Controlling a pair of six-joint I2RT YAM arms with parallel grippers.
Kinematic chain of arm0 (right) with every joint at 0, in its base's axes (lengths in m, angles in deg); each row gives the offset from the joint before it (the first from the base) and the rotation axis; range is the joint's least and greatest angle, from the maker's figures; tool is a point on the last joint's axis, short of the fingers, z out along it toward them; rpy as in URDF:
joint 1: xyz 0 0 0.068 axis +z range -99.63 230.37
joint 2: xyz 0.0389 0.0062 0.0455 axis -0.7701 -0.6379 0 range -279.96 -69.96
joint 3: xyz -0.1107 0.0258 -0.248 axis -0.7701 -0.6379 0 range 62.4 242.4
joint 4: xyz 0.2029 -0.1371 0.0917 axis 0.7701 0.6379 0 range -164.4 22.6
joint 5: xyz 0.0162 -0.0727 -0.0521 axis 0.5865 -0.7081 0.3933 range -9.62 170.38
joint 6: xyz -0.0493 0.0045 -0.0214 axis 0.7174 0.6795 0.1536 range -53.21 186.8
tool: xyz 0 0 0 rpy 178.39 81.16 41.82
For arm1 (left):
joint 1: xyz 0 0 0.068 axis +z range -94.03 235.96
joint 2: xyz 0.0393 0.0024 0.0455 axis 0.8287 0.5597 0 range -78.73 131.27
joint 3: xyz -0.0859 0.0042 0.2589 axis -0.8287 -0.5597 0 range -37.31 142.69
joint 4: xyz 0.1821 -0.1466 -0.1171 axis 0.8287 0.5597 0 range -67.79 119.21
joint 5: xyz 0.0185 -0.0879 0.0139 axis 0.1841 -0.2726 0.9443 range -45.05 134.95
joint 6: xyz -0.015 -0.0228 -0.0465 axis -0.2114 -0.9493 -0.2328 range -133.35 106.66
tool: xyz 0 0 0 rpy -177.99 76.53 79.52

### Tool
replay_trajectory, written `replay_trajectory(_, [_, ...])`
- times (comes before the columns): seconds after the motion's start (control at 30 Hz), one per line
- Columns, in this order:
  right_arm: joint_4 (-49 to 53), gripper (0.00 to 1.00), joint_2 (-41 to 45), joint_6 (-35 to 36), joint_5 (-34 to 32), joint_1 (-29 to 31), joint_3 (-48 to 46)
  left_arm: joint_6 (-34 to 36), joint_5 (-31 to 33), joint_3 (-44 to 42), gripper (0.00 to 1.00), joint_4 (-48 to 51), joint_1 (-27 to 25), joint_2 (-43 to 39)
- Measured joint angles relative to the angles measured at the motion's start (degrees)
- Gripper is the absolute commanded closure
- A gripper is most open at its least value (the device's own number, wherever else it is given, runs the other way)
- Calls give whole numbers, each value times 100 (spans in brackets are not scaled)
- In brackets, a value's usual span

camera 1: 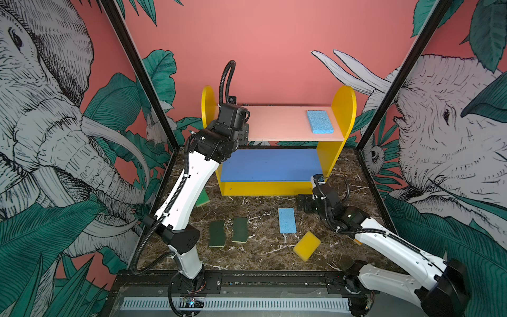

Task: Place and organize the cleaning sponges onto the shelf
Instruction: 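Lower the light-blue sponge onto the pink top shelf and open the left gripper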

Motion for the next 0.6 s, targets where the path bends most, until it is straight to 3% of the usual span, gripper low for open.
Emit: replay_trajectory(0.6, [92,1,-118,-350,125,0,-11,-20,-595,-1746,16,-562,4,-1488])
